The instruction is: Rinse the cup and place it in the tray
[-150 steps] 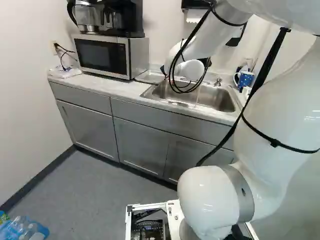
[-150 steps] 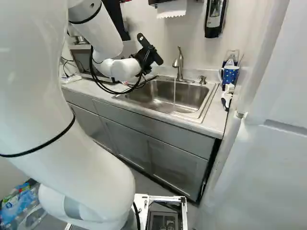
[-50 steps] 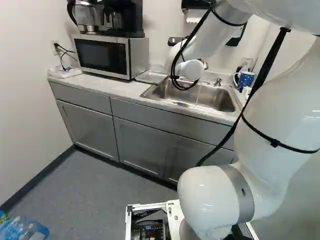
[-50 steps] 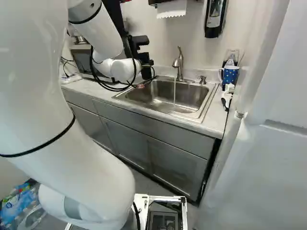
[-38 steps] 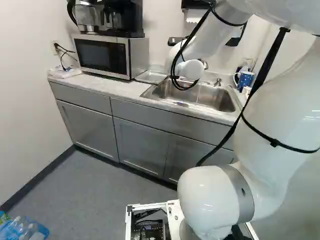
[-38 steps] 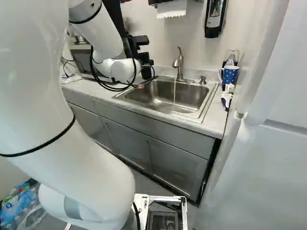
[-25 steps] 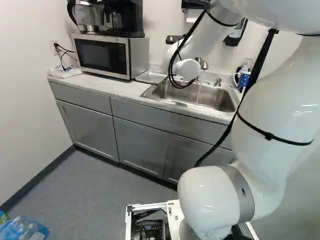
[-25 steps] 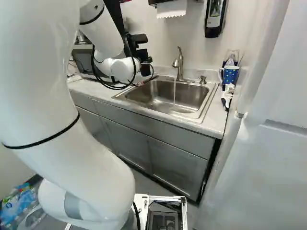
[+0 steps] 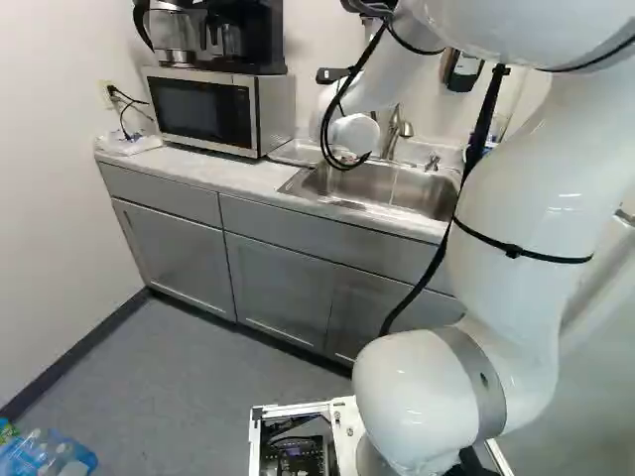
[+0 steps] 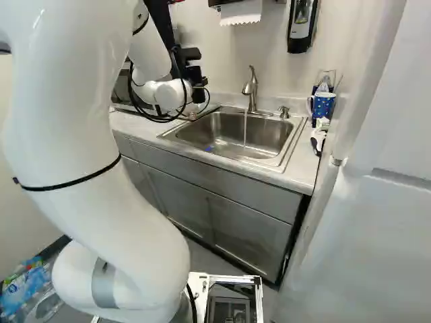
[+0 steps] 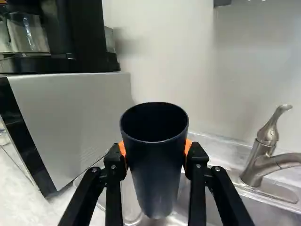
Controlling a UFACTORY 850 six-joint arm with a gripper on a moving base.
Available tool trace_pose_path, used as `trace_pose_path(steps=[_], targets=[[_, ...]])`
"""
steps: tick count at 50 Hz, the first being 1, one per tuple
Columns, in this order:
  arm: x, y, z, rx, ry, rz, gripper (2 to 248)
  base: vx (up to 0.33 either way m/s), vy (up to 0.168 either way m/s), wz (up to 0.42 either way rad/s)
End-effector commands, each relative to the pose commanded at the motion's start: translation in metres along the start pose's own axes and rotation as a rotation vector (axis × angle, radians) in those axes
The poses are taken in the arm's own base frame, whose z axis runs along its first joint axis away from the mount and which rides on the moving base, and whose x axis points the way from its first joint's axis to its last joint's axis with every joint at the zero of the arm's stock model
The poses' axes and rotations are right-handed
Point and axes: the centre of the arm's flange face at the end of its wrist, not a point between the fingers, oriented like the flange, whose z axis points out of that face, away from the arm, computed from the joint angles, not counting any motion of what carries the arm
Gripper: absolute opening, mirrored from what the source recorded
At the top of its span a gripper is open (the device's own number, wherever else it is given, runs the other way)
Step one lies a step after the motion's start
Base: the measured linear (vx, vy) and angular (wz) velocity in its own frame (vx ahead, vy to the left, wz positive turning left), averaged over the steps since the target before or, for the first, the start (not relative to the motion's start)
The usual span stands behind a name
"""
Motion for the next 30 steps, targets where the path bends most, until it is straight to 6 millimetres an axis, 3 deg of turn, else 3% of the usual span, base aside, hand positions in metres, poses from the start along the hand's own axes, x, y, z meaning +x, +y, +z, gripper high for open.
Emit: trace_pose_path(steps=[30], targets=[[-0.005,-0.031,0.05,0.007,0.006,0.048,125,0.0,0.0,0.0]])
